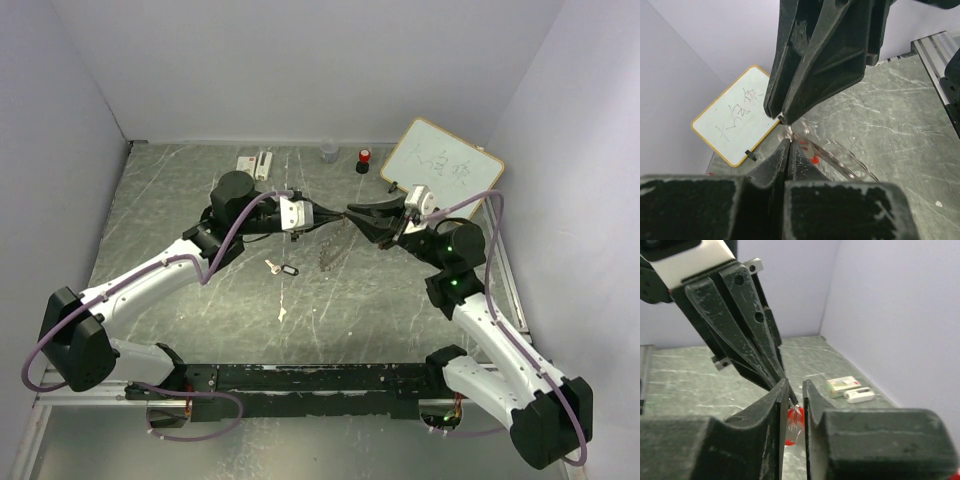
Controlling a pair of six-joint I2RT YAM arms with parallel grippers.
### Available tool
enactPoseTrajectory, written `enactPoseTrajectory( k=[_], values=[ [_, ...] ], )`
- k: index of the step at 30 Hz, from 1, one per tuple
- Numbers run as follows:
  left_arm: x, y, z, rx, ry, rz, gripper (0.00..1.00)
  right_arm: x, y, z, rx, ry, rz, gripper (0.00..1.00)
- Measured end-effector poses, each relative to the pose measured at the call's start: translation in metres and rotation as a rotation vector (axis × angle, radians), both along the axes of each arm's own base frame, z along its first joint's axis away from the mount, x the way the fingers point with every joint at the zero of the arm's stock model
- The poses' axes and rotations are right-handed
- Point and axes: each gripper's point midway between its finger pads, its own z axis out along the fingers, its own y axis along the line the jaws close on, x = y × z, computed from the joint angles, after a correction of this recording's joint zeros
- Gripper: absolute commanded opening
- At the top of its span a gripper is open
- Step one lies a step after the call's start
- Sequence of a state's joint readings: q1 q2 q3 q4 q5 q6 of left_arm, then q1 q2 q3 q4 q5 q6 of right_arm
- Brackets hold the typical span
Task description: Put the keys on the keyring
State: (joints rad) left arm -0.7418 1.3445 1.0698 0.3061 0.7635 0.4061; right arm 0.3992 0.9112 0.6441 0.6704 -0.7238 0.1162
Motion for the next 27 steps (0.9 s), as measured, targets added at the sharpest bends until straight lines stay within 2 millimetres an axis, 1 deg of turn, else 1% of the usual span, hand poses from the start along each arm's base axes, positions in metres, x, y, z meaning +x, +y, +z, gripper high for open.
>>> enactPoseTrajectory(
  k=[1, 3, 4, 6, 10, 14, 18, 22, 27],
  values=[
    [0.001, 0.0, 0.0, 0.003, 0.004, 0.007, 0.07, 0.001, -0.002, 0.0, -0.002, 0.003, -0.02, 0.32],
    [0.003, 0.001, -0.003, 0.016, 0.014, 0.021, 0.07, 0.002, -0.008, 0.001, -0.007, 0.001, -0.059, 0.4],
    [0.004, 0.002, -0.004, 0.023, 0.019, 0.029, 0.07, 0.001, -0.011, 0.002, -0.009, -0.001, -0.073, 0.42],
    [0.006, 0.003, -0.006, 0.034, 0.028, 0.044, 0.07, -0.001, -0.016, 0.006, -0.014, -0.014, -0.105, 0.44],
    [0.009, 0.004, -0.007, 0.046, 0.027, 0.062, 0.07, -0.001, -0.023, 0.012, -0.035, -0.034, -0.149, 0.45],
    [0.01, 0.005, -0.005, 0.053, 0.021, 0.067, 0.07, 0.005, -0.024, 0.009, -0.077, -0.025, -0.171, 0.44],
    [0.009, 0.006, -0.006, 0.063, 0.017, 0.069, 0.07, 0.014, -0.023, -0.001, -0.14, 0.001, -0.183, 0.42],
    [0.009, 0.007, -0.005, 0.076, 0.004, 0.068, 0.07, 0.024, -0.023, -0.016, -0.201, 0.032, -0.2, 0.4],
    [0.007, 0.009, -0.005, 0.095, -0.022, 0.057, 0.07, 0.03, -0.023, -0.033, -0.259, 0.053, -0.21, 0.38]
  ],
)
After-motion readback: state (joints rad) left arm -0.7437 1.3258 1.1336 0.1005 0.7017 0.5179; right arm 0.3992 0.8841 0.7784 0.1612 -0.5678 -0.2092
